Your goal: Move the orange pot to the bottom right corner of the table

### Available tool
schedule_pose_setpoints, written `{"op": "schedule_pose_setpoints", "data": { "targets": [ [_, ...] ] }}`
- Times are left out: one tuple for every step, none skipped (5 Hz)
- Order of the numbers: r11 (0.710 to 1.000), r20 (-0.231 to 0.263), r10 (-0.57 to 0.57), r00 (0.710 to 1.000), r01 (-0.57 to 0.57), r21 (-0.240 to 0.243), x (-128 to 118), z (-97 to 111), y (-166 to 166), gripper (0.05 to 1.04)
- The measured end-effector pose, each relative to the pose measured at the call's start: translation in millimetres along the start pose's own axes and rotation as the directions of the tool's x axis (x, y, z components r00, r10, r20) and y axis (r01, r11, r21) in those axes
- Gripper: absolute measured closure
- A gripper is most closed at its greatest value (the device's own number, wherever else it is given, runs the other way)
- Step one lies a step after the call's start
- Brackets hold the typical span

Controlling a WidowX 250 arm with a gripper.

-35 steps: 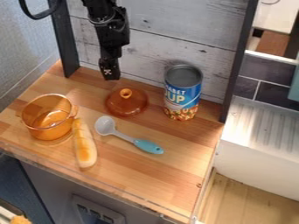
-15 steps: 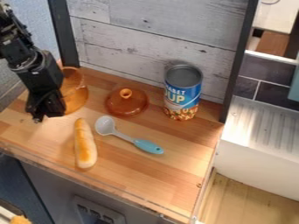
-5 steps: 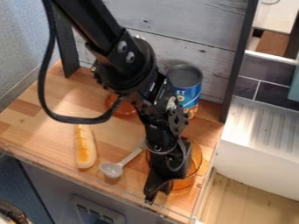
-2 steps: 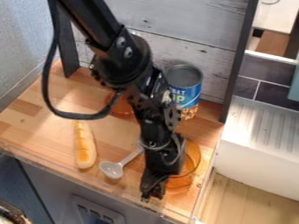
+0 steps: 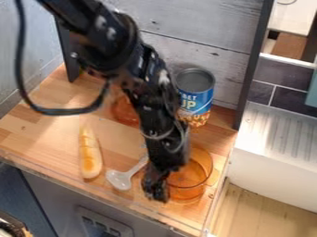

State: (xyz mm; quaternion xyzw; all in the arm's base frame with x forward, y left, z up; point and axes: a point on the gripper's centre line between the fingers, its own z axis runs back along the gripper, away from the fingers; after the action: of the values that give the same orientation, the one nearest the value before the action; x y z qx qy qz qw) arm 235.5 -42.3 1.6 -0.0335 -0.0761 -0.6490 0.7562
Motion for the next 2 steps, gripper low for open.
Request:
{"op": "schedule_pose_setpoints", "data": {
  "targets": [
    [0.999, 0.062, 0.020, 0.998, -0.023, 0.046, -1.1, 31.0, 9.9, 0.079],
    [0.997, 0.088, 0.011, 0.996, -0.017, 0.076, -10.5, 53.4, 12.4, 0.083]
  ]
}}
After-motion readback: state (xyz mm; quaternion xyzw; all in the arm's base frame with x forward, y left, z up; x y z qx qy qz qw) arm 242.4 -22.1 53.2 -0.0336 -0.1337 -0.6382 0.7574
